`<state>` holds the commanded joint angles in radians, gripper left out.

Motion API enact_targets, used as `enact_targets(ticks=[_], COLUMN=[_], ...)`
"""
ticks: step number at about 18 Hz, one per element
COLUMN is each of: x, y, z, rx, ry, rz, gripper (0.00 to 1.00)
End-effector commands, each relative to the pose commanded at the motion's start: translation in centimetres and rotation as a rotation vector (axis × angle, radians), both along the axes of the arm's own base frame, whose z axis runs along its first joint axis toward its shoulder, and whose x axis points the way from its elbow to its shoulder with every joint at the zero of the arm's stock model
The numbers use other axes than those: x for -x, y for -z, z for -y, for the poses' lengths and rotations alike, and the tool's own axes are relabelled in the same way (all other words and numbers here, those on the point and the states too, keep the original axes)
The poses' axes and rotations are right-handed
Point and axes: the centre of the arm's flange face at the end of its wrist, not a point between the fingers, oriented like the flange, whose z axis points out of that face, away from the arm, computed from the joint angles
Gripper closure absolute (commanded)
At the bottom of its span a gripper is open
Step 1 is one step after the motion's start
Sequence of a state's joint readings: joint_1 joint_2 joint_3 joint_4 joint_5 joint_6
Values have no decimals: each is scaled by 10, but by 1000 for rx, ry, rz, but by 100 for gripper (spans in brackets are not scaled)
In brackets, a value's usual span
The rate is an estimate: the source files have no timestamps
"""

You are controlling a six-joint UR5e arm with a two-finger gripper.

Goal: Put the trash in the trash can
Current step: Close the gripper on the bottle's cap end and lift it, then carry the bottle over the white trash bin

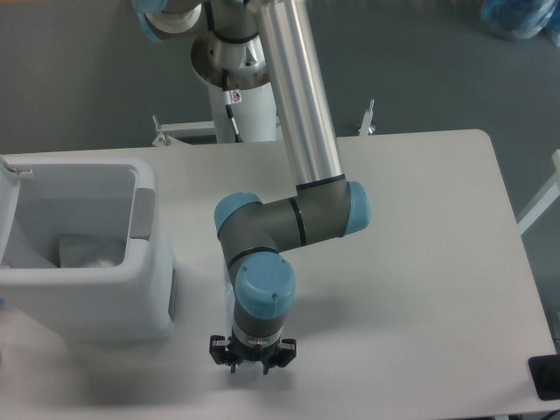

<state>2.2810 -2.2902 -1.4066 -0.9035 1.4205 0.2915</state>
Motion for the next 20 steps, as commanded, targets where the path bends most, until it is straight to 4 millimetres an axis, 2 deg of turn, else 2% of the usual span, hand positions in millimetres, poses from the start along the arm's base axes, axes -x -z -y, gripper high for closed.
enact_targets(ticks=[3, 6, 8, 10, 11, 13, 15, 17, 20], x=[-2, -2, 0, 4, 14, 35, 42, 51, 53], y=[-7, -12, -33, -79, -110, -158, -205, -246, -291], z=[-1, -1, -2, 1, 4, 14, 15, 23, 35], rx=[-10, -18, -43, -96, -137, -229, -314, -382, -484], ry=[2, 4, 3, 12, -2, -29, -42, -55, -51], rz=[0, -3, -25, -75, -107, -136, -183, -248, -347], gripper=[70, 72, 72, 72, 72, 72, 72, 72, 76])
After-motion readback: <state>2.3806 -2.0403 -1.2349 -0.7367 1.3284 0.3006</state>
